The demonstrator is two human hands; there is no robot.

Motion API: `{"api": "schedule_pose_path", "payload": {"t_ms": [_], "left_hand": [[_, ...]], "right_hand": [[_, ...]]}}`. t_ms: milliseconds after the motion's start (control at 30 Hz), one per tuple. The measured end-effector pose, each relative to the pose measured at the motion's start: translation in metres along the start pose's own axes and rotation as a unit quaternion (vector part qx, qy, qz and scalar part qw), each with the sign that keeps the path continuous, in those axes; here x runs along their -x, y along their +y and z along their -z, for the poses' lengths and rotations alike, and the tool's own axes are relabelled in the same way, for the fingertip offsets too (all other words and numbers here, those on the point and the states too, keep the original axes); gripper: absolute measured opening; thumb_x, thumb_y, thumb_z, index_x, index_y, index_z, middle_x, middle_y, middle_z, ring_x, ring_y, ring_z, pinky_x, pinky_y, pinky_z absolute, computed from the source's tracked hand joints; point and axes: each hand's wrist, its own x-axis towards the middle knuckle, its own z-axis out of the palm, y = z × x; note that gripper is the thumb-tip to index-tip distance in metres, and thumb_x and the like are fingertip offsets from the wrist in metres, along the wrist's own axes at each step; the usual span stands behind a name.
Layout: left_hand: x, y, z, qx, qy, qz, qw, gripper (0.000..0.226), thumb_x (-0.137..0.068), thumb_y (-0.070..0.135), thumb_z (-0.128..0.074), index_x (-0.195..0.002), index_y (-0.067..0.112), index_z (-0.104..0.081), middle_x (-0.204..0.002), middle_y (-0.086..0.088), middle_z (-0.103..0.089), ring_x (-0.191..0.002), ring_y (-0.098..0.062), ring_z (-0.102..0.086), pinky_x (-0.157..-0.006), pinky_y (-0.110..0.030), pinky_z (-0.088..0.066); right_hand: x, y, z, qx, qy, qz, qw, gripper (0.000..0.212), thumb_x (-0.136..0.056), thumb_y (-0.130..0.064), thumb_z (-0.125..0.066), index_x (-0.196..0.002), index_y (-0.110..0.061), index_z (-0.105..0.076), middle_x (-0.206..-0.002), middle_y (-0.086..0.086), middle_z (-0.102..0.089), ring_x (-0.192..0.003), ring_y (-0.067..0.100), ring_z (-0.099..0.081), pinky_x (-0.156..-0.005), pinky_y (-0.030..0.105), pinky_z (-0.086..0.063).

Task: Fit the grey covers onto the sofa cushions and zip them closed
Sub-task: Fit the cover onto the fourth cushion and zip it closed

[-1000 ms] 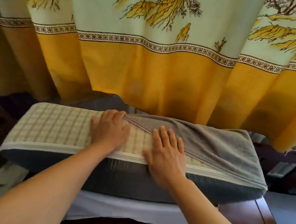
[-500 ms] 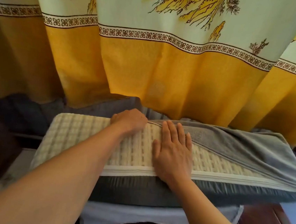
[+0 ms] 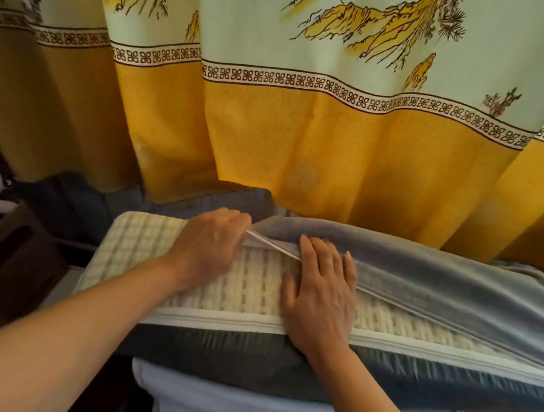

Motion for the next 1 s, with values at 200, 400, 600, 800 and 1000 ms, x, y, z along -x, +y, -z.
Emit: {"api": "schedule_pose_path", "payload": {"t_ms": [200, 400, 600, 800, 1000], "left_hand": [[0.016, -0.014, 0.011, 0.010, -0.073, -0.021, 0.997, 0.025, -0.083, 0.042, -0.043, -0.086, 0.020, -0.055, -0.085, 0.003, -0.051, -0.075, -0.012, -0.043, -0.061, -0.028, -0.037], [0.021, -0.055, 0.018, 0.045, -0.090, 0.145, 0.984, 0.010, -0.093, 0.031, -0.045, -0.085, 0.029, -0.038, -0.085, 0.006, -0.049, -0.077, -0.026, -0.051, -0.065, -0.034, -0.031], [0.002, -0.084, 0.025, -0.022, -0.217, 0.256, 0.942, 0.038, -0.089, 0.048, -0.039, -0.069, 0.021, -0.056, -0.079, 0.003, -0.061, -0.078, -0.022, -0.055, -0.063, -0.033, -0.036], [-0.013, -0.119, 0.016, 0.082, -0.339, 0.289, 0.892, 0.030, -0.083, 0.031, -0.040, -0.057, 0.019, -0.048, -0.092, -0.015, -0.062, -0.092, -0.031, -0.059, -0.075, -0.041, -0.046], [-0.003, -0.120, 0.020, 0.077, -0.217, 0.249, 0.941, 0.027, -0.094, 0.022, -0.043, -0.069, 0.024, -0.054, -0.084, 0.001, -0.056, -0.089, -0.024, -0.055, -0.067, -0.032, -0.035]], "right_hand": [[0.000, -0.004, 0.003, 0.005, 0.009, 0.052, 0.999, 0.038, -0.086, -0.028, -0.047, -0.117, -0.014, -0.063, -0.120, 0.006, -0.059, -0.115, 0.025, -0.053, -0.106, 0.042, -0.033], [-0.007, -0.051, -0.009, 0.019, -0.043, 0.066, 0.997, 0.049, -0.090, -0.033, -0.039, -0.131, -0.013, -0.054, -0.137, 0.007, -0.053, -0.129, 0.023, -0.047, -0.111, 0.042, -0.031], [-0.018, -0.122, -0.034, -0.002, -0.093, -0.018, 0.996, 0.078, -0.081, -0.043, -0.004, -0.150, -0.012, -0.018, -0.158, 0.007, -0.017, -0.146, 0.022, -0.006, -0.112, 0.033, 0.013], [-0.025, -0.137, -0.048, 0.054, -0.030, -0.011, 0.998, 0.052, -0.086, -0.031, -0.037, -0.128, -0.008, -0.056, -0.131, 0.010, -0.057, -0.128, 0.025, -0.048, -0.110, 0.036, -0.013], [-0.034, -0.136, -0.046, 0.022, -0.031, 0.035, 0.999, 0.051, -0.087, -0.033, -0.034, -0.131, -0.012, -0.053, -0.132, 0.005, -0.056, -0.126, 0.020, -0.047, -0.111, 0.038, -0.024]]}}
